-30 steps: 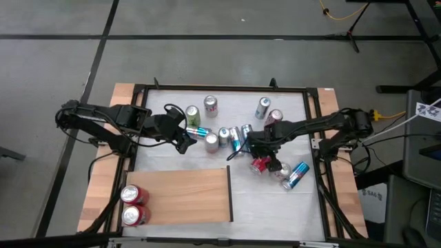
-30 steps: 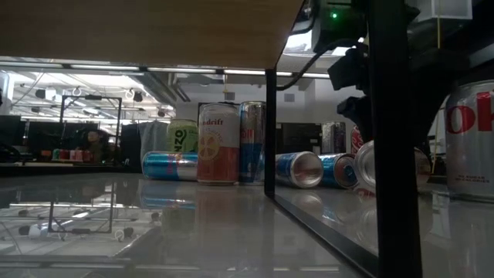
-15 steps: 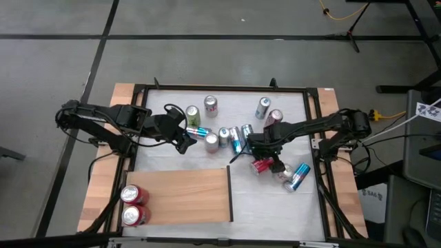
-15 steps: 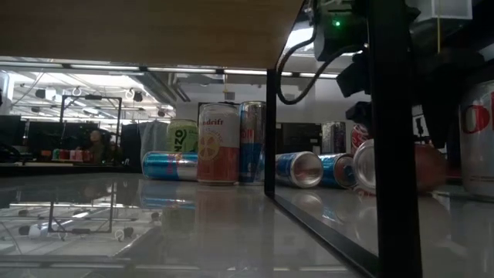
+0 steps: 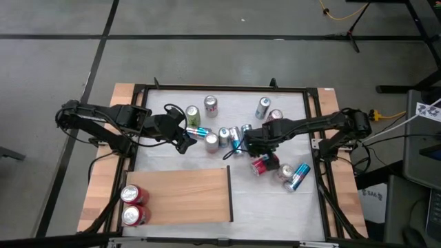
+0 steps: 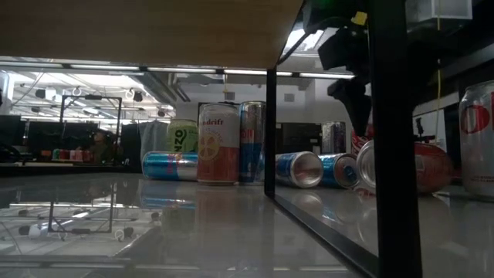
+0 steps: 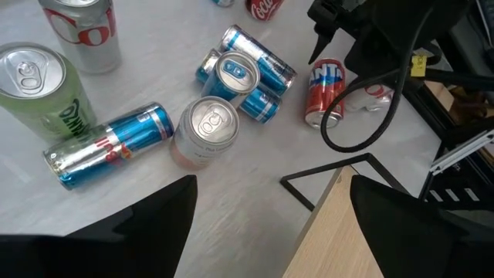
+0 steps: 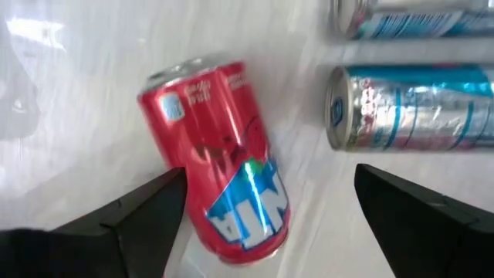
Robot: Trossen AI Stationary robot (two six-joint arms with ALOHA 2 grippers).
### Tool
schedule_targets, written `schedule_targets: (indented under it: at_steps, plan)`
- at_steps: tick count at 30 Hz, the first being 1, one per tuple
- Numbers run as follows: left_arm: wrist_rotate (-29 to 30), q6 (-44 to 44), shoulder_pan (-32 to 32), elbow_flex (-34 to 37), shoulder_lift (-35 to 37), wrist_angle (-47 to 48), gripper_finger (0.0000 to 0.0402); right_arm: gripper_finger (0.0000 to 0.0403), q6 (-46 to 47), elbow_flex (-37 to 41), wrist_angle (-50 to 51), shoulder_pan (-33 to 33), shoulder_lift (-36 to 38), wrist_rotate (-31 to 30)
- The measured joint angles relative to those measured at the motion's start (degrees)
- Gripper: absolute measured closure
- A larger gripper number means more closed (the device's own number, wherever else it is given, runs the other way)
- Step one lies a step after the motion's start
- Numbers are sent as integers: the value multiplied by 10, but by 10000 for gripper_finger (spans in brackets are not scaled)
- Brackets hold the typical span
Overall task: Place canned beverage on shelf
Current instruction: Put the orange soda can on the shelf aligned with the orange soda cans
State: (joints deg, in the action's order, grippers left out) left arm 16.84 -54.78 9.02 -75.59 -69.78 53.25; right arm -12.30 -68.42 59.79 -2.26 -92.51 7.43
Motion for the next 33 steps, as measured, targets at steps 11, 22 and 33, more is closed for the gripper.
schedule_targets:
  at_steps: [11,22,33]
  plan:
    - [0,0,0,0,0,0,68,38,5,0,-17,0,-24,47]
    - [-2,0,0,0,0,0,68,38,5,0,-17,-38,-60,65]
    - [-4,16,0,0,0,-1,68,38,45,34,-67,-79,-72,31]
